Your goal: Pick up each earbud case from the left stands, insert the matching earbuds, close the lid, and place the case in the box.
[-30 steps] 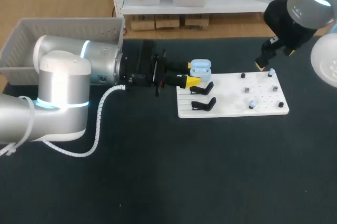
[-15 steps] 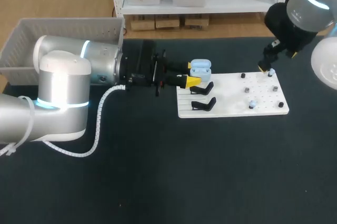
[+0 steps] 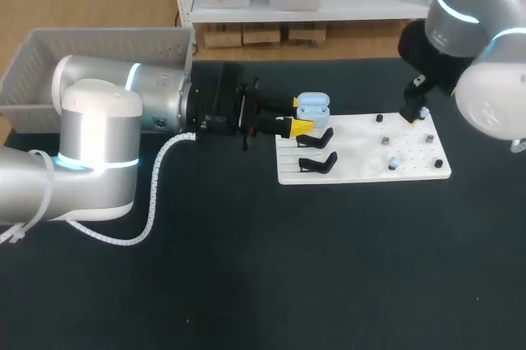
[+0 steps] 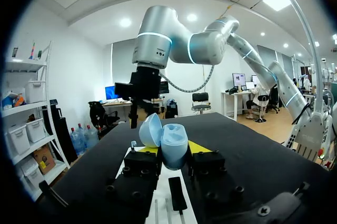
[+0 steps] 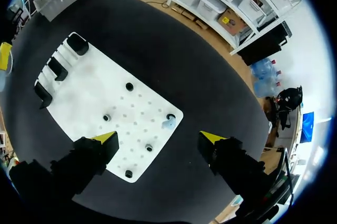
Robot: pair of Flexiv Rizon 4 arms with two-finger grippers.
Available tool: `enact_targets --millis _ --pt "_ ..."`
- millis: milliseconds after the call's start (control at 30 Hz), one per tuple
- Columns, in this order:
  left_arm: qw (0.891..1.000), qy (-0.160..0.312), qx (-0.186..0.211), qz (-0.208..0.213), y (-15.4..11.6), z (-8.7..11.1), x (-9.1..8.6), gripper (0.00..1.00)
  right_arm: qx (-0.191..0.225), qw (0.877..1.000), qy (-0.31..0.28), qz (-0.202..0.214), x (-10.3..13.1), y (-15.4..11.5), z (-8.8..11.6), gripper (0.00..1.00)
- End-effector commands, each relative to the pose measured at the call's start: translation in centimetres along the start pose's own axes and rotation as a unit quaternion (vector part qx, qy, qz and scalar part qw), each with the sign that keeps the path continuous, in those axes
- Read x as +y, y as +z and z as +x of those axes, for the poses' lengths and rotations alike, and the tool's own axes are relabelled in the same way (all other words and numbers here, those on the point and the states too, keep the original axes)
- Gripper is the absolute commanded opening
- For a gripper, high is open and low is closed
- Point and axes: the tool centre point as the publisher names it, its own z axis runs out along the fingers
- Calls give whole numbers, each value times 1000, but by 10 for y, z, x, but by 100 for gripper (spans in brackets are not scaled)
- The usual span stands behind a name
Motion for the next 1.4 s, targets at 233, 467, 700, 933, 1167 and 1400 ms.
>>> enact_targets --millis 233,467,700,933,1167,1400 --pt "1000 1 -1 -2 0 1 -1 0 20 1000 12 0 -10 18 -8 55" --pt "1000 1 -1 -2 0 1 -1 0 26 999 26 3 -14 23 -7 43" --pt "1000 1 -1 -2 0 1 -1 0 42 998 55 12 -13 24 -8 37" --pt "1000 1 -1 -2 0 1 -1 0 56 994 91 6 -13 28 -10 41" --pt "1000 1 -1 -2 0 1 -1 0 60 993 106 3 -13 32 -11 41" --pt "1000 1 -1 -2 0 1 -1 0 62 990 125 2 -15 37 -12 37"
